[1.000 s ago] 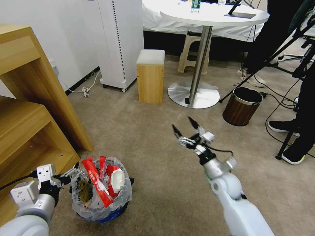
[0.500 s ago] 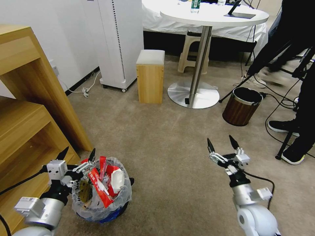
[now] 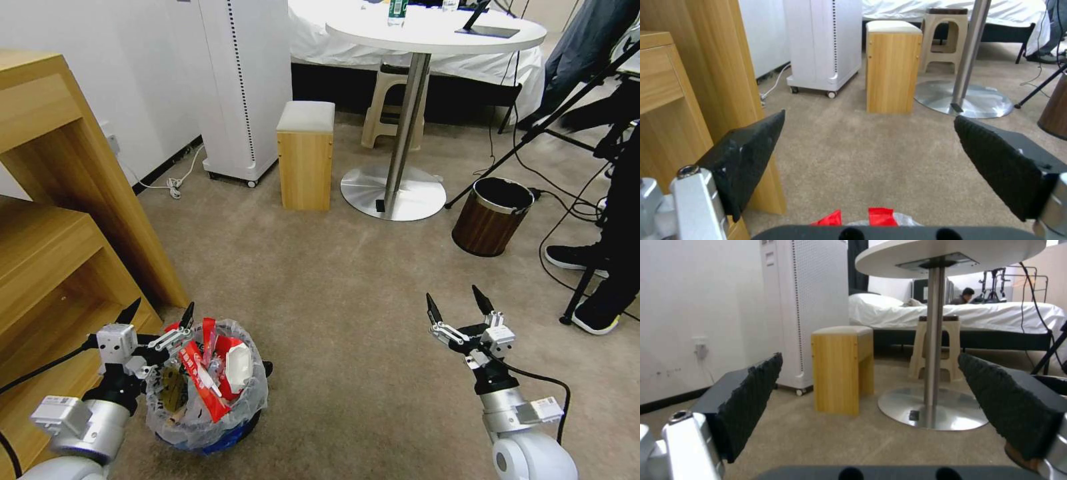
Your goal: Pick up the trash bin and place the garbage on the floor into it.
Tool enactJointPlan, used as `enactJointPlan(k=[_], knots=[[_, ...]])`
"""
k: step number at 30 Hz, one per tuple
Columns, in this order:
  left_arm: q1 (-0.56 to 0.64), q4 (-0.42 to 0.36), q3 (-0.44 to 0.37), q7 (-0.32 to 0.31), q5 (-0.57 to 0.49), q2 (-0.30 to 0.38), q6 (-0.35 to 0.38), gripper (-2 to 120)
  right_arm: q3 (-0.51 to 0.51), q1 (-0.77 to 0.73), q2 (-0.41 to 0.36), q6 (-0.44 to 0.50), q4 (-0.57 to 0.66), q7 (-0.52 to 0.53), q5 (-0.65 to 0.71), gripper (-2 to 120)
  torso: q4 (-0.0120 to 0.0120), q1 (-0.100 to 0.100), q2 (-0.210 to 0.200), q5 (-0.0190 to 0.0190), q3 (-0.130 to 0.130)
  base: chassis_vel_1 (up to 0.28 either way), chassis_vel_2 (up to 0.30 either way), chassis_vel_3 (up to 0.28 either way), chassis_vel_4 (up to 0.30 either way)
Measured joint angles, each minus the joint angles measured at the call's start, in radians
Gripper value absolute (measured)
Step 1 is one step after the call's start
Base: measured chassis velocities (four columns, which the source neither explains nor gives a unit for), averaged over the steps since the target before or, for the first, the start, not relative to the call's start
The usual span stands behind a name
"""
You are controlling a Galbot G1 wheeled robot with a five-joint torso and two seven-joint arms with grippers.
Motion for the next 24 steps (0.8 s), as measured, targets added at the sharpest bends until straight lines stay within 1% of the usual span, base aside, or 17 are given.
enactJointPlan(k=[24], knots=[[-0.001,0.000,0.000,-0.004,-0.003,0.000,0.003,100,-0.003,0.003,0.000,0.000,-0.003,-0.002,0.003,100,0.0000,0.000,0.000,0.0000,0.000,0.000,0.000,0.000,0.000]])
